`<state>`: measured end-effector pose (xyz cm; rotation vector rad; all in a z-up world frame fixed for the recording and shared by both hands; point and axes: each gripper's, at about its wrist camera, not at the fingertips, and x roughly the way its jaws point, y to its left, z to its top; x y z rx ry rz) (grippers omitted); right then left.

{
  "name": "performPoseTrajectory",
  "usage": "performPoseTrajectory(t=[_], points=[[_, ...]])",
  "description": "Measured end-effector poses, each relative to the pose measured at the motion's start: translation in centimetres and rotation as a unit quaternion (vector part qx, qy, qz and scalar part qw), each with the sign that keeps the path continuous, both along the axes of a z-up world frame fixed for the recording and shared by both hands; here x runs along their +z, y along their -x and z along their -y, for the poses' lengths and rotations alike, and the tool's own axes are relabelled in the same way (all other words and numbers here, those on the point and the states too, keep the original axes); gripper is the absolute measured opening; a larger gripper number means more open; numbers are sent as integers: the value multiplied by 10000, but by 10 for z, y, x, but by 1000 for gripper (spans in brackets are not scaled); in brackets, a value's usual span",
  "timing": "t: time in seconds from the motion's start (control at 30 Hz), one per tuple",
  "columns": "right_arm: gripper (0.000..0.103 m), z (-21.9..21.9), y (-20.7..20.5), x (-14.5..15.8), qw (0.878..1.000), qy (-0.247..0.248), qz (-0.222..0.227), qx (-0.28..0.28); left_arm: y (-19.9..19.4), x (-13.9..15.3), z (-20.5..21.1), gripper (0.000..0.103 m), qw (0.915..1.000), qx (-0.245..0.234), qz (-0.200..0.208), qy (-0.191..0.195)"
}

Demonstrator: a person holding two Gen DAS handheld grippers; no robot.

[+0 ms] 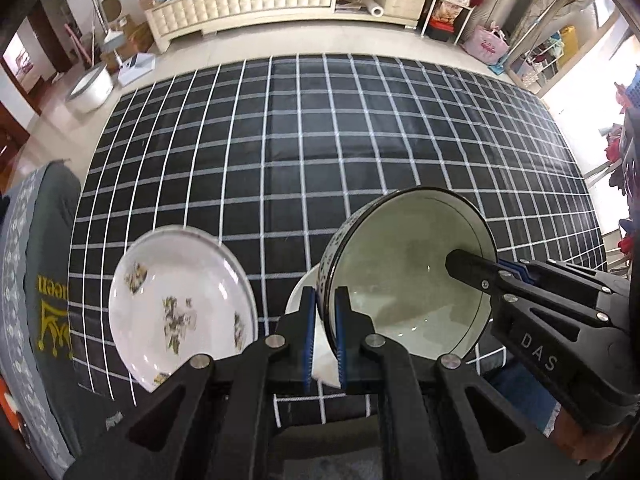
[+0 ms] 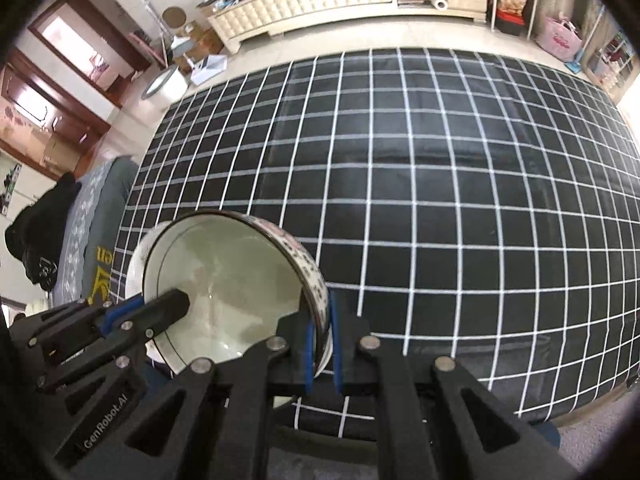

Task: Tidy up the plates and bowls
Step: 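Carry the patterned bowl with the left tool toward the nested bowls, then lower the patterned bowl into the nested bowls and open the left tool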

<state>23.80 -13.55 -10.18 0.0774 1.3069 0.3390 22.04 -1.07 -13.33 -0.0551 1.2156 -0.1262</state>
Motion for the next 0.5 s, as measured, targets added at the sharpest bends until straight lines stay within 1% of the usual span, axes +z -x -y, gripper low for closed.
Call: performPoseTrajectory(t=[0.2, 0.37, 0.5], points=[[10, -12, 9, -14, 9997, 161, -139, 118, 14, -20, -15, 8, 9998, 101, -163, 39], [10, -17, 11, -24, 9992, 317, -203, 169, 16, -33, -21, 7, 9995, 177, -245, 64], [10, -21, 13, -29, 9987, 370, -253, 230, 18, -42, -22, 7, 9993, 145, -322, 77]])
